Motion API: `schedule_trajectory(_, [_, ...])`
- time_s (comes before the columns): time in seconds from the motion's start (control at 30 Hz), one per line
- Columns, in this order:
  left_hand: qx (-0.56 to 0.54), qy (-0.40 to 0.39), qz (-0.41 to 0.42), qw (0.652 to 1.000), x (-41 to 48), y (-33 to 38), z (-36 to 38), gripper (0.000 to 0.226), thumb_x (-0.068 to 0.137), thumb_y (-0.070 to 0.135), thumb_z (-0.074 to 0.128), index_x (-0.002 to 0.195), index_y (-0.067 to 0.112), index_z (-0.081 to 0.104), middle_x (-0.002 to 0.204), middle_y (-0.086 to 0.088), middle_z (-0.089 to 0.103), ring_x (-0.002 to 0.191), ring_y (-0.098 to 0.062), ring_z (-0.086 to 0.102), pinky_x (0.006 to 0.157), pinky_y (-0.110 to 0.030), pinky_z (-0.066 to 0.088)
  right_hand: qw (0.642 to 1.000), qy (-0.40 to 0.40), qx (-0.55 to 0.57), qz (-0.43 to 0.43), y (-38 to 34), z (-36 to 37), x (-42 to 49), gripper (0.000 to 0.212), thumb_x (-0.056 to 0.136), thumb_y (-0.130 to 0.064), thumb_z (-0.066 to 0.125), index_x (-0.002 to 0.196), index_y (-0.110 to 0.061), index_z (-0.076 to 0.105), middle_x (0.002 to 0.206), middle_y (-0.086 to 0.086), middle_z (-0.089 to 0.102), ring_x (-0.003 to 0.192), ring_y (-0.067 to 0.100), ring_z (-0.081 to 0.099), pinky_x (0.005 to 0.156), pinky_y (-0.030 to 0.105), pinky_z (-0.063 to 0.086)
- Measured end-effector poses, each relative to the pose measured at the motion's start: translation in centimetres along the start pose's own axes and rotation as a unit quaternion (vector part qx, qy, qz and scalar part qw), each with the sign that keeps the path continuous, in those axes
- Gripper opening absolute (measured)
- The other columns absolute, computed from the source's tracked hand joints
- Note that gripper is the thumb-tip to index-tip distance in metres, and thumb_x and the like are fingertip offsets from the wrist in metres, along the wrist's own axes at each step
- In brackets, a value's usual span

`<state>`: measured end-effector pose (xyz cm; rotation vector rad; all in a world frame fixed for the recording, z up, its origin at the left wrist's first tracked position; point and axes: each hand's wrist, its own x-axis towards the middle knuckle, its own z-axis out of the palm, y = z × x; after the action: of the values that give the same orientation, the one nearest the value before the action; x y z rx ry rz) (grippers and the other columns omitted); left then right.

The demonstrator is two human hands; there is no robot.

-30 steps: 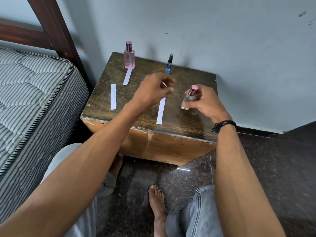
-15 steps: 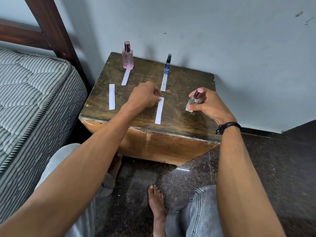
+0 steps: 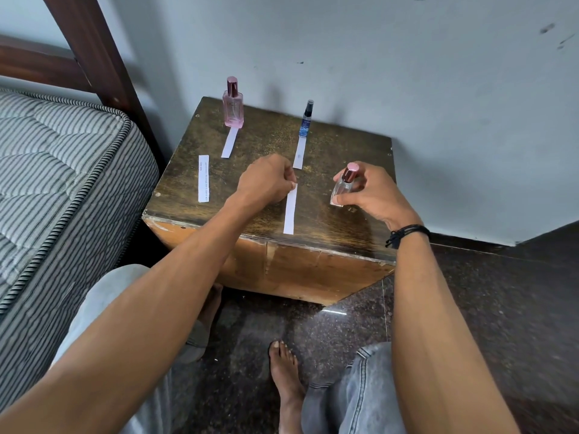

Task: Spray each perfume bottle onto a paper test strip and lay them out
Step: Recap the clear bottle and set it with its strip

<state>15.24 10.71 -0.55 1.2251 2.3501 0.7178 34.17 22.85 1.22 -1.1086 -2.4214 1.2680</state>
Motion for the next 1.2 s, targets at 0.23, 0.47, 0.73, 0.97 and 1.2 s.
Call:
schedule_trajectory(0.23, [-0.047,-0.036,-0.015,0.998,-0.1,-0.8,-1.2,0.001,0.086,0.021,0.076,0.087,0.022,0.076,0.088,0.007,0.069,0.088,-0.012,0.063,0.080,-0.029,0.047,1.000,0.013,0.002,-0.018,-1.2,0.9,1.0,0.038,0.078,-0.012,0.088,0.111,-0.021,0.071,0.096,-0.014,0.069,0.075,-0.011,0.061,0.071,0.010,0.041])
schedule_trajectory(0.47, [-0.062,-0.041,-0.026,0.997,-0.3,-1.9,-2.1,0.011,0.082,0.018,0.079,0.076,0.026,0.075,0.081,0.003,0.073,0.079,-0.014,0.067,0.082,-0.033,0.056,0.999,0.030,0.000,-0.043,-2.8,2.5,2.0,0.037,0.078,-0.013,0.087,0.112,-0.021,0.072,0.095,-0.014,0.070,0.071,-0.014,0.060,0.065,0.003,0.040])
schedule_trajectory(0.73, [-0.077,-0.032,-0.022,0.996,-0.7,-2.9,-3.5,0.019,0.081,0.012,0.077,0.069,0.027,0.073,0.071,0.003,0.073,0.064,-0.008,0.065,0.072,-0.029,0.056,0.999,0.033,-0.004,-0.040,-3.6,3.2,2.2,0.041,0.076,-0.015,0.089,0.112,-0.025,0.073,0.090,-0.013,0.070,0.081,0.002,0.065,0.086,0.029,0.052])
schedule_trajectory(0.97, [-0.102,0.003,-0.018,0.995,-0.9,-2.9,-4.7,0.005,0.083,0.013,0.076,0.083,0.018,0.079,0.075,0.003,0.074,0.070,-0.009,0.068,0.073,-0.030,0.058,0.998,0.031,-0.002,-0.046,-3.4,3.3,2.4,0.040,0.077,-0.014,0.088,0.113,-0.023,0.073,0.089,-0.015,0.069,0.072,-0.011,0.061,0.074,0.018,0.044])
schedule_trajectory(1.2, [-0.101,0.040,0.047,0.993,-1.3,-2.3,-7.1,0.011,0.086,0.019,0.076,0.096,0.021,0.078,0.083,0.014,0.069,0.074,0.006,0.061,0.065,-0.008,0.041,0.998,0.041,0.023,-0.051,-3.6,3.4,2.4,0.039,0.078,-0.015,0.088,0.113,-0.023,0.072,0.097,-0.015,0.072,0.080,-0.009,0.064,0.075,0.015,0.044])
